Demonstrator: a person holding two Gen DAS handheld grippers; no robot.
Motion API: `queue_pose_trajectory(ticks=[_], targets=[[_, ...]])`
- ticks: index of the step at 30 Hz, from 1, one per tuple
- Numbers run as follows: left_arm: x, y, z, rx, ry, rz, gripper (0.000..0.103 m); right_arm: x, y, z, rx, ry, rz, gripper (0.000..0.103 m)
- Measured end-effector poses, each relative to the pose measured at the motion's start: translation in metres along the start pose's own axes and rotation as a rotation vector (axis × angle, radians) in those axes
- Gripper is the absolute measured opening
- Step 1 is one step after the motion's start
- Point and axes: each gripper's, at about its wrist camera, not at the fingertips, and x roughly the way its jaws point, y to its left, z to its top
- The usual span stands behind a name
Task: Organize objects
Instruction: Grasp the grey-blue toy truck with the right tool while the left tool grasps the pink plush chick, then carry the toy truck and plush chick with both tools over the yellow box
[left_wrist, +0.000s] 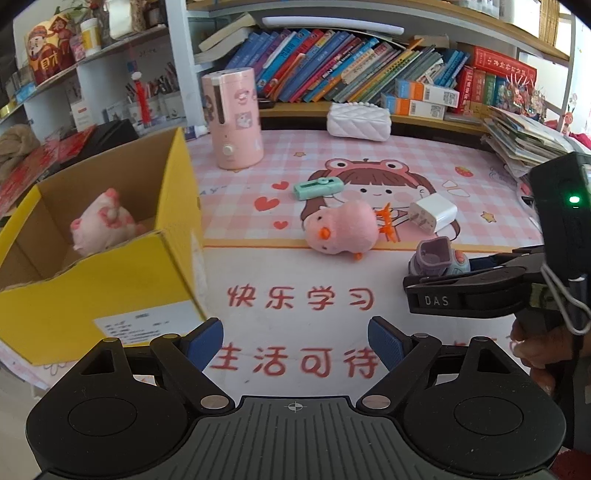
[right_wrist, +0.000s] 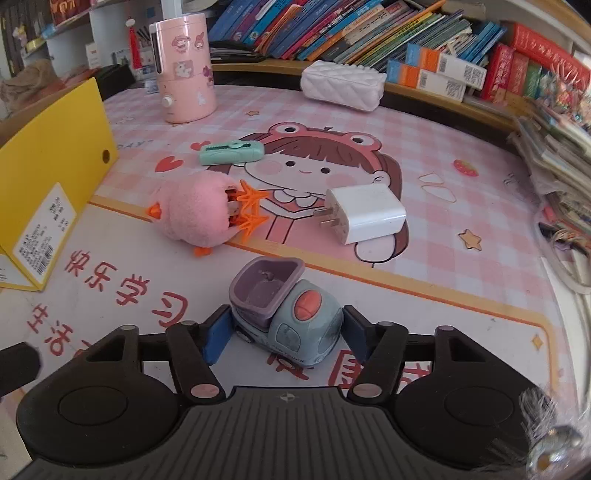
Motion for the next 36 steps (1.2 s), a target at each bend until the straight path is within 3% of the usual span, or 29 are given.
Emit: queue_pose_trajectory(ticks=[10, 14, 17, 24, 27, 31, 36], targets=[[0.041, -0.027, 0.033, -0.025, -0.022, -0.049, 0.088, -0.052, -0.052, 0.003, 0.102, -0.125, -0.056, 0.06], [0.071, -0.038, 0.05, -0.017, -0.033, -0.033, 0.1, -0.068, -0.06, -0.003, 0.084, -0.15, -0.066, 0.06], [0.089, -0.044, 0.06, 0.004, -0.052, -0.033, 0.1, -0.075, -0.06, -0.007, 0.05, -0.162, -0.07, 0.06], [0.125, -0.054, 0.072, -0.005, -0.004, -0.031, 0.1, -0.077, -0.069, -0.012, 0.044, -0.142, -0.073, 0.06], [0.133, -0.054, 0.074, -0.013, 0.003, -0.014, 0.1, -0.077, -0.071, -0.014, 0.045, -0.133, -0.074, 0.06], [0.138, -0.05, 0.075, -0.025, 0.021, -0.009, 0.09, -0.078, -0.07, -0.015, 0.041, -0.133, -0.074, 0.06], [0.119, -0.043, 0.073, -0.04, -0.002, -0.031, 0.088, -0.08, -0.068, -0.016, 0.043, -0.135, -0.07, 0.06]])
